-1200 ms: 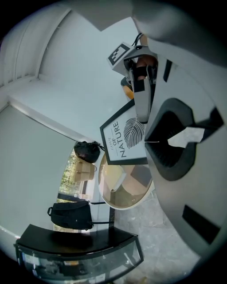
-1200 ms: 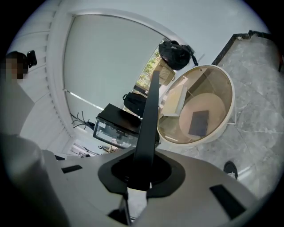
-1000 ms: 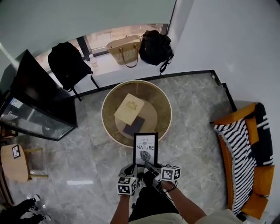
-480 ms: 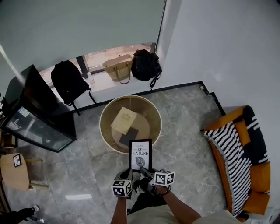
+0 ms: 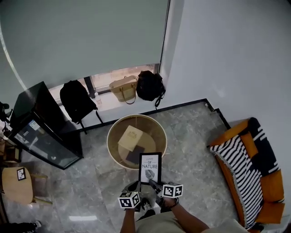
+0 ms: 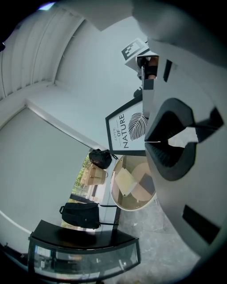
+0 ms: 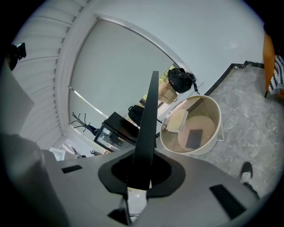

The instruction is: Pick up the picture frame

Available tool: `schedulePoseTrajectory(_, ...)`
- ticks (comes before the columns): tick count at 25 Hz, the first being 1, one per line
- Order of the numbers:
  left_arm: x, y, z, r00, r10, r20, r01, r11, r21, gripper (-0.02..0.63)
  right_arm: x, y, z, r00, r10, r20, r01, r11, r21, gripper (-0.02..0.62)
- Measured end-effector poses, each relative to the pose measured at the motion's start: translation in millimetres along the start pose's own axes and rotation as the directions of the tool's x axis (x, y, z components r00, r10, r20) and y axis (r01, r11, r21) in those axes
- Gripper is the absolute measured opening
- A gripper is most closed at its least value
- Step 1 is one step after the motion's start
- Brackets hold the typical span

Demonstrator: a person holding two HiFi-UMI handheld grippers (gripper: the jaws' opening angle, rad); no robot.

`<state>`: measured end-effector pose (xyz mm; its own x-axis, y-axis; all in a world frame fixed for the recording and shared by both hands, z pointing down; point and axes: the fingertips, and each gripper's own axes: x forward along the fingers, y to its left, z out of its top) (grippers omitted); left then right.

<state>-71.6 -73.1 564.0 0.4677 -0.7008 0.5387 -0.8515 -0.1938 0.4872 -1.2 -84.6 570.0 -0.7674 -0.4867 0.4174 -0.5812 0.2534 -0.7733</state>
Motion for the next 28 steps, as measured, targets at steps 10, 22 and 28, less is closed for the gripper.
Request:
schedulePoseTrajectory(10,-7.7,-23.8,1.1,0.999,0.036,0.037,-0.037,0.998,0.045,0.021,-35.2,5.1,11.1,0.999,0.039,0.016,-0.037,0.994,-0.099,0.069)
schedulePoseTrajectory(22,-6.6,-44.5,-13.4,1.000,0.016,-0.004,-0.015,0.991,0.136,0.021,-52.7,-4.6,0.1,0.999,0.019,0.033,-0.015,0.993,-0.120,0.069)
schedulePoseTrajectory(28,-7.3,-38.0,-10.7,1.000,0.021,0.002,-0.021,0.990,0.140,0.021,-48.0,-3.4,-5.7,0.999,0.026,0.026,-0.023,0.993,-0.118,0.069)
